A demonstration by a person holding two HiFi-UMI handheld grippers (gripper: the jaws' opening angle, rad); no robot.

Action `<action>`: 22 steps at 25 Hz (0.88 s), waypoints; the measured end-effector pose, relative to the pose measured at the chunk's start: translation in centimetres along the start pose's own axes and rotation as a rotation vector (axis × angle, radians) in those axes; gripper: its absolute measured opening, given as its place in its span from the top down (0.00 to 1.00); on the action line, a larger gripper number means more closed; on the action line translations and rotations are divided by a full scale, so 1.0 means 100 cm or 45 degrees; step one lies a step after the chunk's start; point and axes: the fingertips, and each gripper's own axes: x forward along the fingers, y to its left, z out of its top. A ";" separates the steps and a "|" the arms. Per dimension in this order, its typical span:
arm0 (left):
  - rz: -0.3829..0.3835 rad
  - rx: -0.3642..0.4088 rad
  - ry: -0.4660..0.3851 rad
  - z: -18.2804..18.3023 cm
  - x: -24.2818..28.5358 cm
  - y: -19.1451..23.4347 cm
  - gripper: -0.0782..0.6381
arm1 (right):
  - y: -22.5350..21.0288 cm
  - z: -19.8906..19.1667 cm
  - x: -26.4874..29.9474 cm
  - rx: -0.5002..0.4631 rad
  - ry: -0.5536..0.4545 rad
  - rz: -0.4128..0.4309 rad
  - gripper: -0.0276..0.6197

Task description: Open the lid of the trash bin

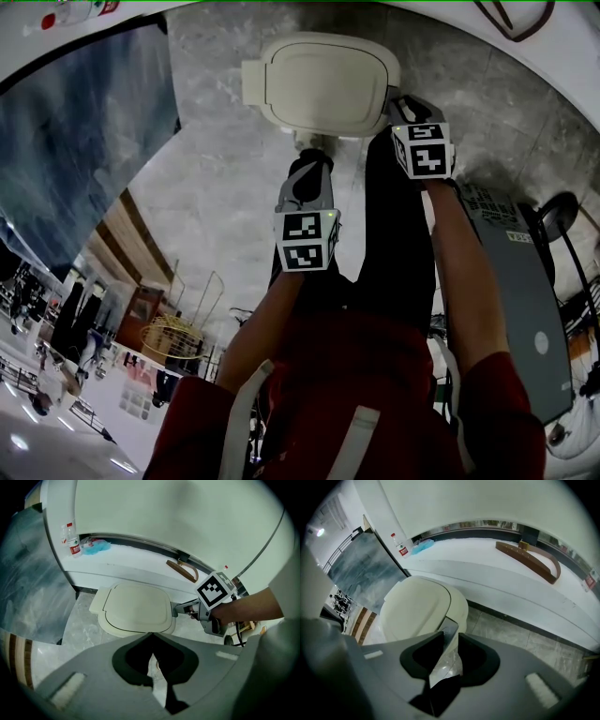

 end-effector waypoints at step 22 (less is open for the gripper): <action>0.015 0.019 -0.013 0.004 -0.010 0.005 0.88 | -0.003 0.001 0.003 0.036 0.028 -0.014 0.76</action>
